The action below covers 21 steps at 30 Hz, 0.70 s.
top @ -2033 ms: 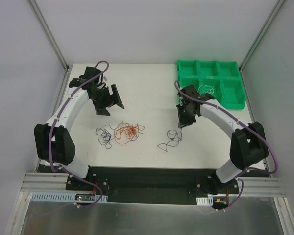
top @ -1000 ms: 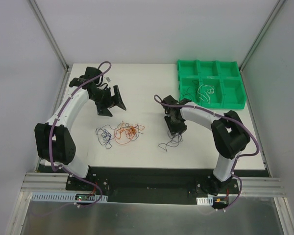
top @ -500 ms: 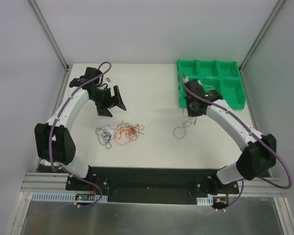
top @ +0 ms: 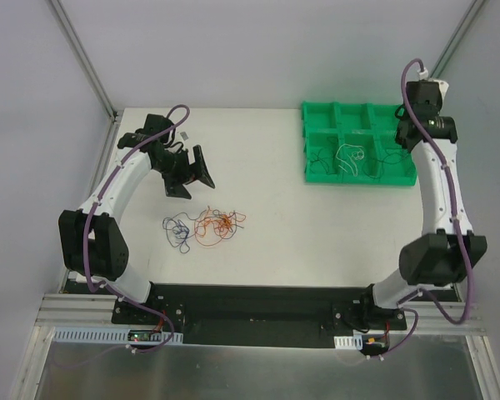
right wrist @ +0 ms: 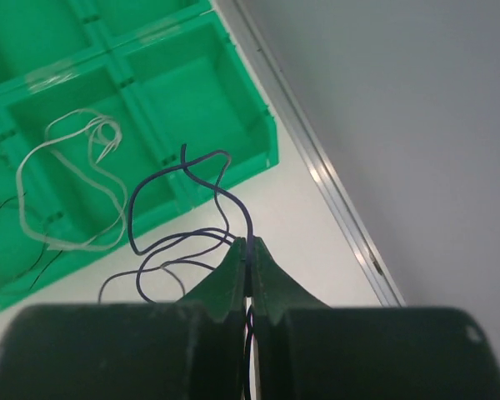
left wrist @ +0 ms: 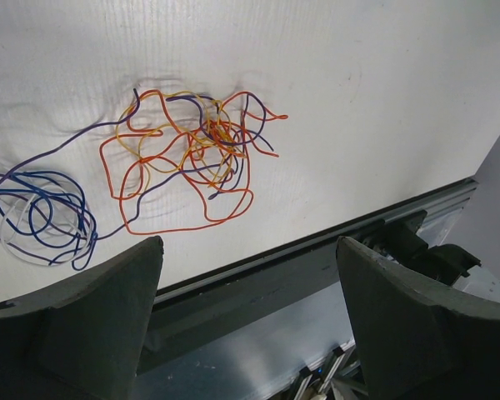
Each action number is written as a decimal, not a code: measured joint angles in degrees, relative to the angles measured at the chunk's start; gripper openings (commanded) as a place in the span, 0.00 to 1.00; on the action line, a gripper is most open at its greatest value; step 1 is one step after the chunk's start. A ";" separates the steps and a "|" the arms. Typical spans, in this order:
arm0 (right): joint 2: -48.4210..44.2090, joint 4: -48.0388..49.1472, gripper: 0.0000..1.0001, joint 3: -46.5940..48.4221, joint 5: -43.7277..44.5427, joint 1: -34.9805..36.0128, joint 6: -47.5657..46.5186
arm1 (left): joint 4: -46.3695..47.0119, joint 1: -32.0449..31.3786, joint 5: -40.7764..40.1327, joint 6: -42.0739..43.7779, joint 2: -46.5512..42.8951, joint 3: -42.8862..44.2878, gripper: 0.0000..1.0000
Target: Untangle the cables
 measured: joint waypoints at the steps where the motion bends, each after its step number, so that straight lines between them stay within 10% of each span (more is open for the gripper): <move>1: 2.69 0.09 0.00 1.79 -0.02 -1.55 -0.28 | 0.00 0.02 0.02 0.13 0.00 0.00 0.84; 21: 35.04 6.16 0.04 19.85 -7.34 -13.75 -0.52 | 0.15 2.75 -0.04 1.25 -1.40 -1.53 0.85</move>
